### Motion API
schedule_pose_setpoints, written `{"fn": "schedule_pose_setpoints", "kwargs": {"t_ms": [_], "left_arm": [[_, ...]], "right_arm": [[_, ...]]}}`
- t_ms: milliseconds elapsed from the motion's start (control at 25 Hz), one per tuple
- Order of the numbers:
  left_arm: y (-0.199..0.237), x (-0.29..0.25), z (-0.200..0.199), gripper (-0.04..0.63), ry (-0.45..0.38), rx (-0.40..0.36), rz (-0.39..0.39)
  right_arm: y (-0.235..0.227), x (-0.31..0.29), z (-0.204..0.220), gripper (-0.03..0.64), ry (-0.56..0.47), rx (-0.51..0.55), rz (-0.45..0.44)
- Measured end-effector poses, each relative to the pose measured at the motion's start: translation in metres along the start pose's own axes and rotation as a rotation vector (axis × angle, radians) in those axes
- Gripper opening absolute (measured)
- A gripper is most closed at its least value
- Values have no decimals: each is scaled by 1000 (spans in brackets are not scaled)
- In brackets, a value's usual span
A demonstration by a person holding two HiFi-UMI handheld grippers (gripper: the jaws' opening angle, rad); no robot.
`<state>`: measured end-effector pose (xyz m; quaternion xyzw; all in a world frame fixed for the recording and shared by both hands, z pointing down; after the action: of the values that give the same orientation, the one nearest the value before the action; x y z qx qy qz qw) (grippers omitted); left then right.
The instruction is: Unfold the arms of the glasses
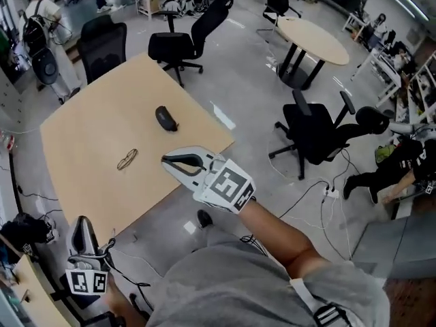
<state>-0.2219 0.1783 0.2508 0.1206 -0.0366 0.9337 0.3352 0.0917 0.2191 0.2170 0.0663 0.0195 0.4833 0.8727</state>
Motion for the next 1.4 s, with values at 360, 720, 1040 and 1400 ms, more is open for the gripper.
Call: {"fn": "schedule_pose_setpoints", "kwargs": {"t_ms": [360,720,1040,1400], "left_arm": [[26,-69,34,26,54,11,-26],[12,-142,60,26,44,-5,-82],[31,-147,84,25,48,-42,-189],[45,-141,105,23,66,-39,-227]], "right_arm": [[-60,-52,30,11,12,-52,-57],[-132,-70,45,11,-28,-38,-175],[-141,-118,82,11,48,-76,-285],[-135,-152,109,11,82,-98,-318]]}}
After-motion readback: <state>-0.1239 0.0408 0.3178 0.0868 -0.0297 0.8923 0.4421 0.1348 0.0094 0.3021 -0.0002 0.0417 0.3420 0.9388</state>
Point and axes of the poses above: the fingertips, and each gripper's own axes: x backward along the fingers, y to its left, z out of its underside, the point moved 5 cm from there along x, backward along the fingers, and after that the axes turned 9 degrees about -y, right-handed, at the moved point
